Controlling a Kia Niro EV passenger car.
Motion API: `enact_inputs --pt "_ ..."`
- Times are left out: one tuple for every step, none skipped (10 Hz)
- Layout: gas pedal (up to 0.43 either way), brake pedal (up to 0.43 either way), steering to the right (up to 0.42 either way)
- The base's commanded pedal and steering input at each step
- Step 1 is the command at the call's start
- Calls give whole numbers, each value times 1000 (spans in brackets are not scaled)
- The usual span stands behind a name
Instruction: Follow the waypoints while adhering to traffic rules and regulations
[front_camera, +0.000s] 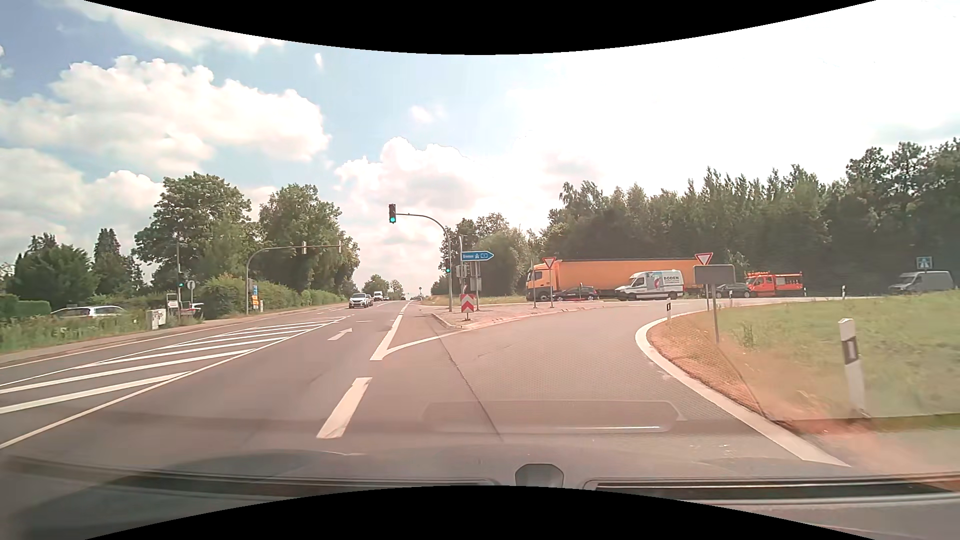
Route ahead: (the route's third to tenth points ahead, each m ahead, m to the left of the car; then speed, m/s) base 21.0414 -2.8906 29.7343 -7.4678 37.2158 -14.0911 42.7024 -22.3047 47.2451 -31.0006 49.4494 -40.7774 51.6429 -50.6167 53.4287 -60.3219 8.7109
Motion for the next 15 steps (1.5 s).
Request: enact_inputs --pt "150 0 35" --pt "138 0 42" --pt "138 0 48" --pt "138 0 54" --pt "138 0 61" --pt "130 0 66" --pt "130 0 74" --pt "118 0 84" --pt "118 0 89" --pt "110 0 98" --pt "110 0 105" --pt "110 0 108" --pt "118 0 109" --pt "130 0 111" --pt "150 0 112"
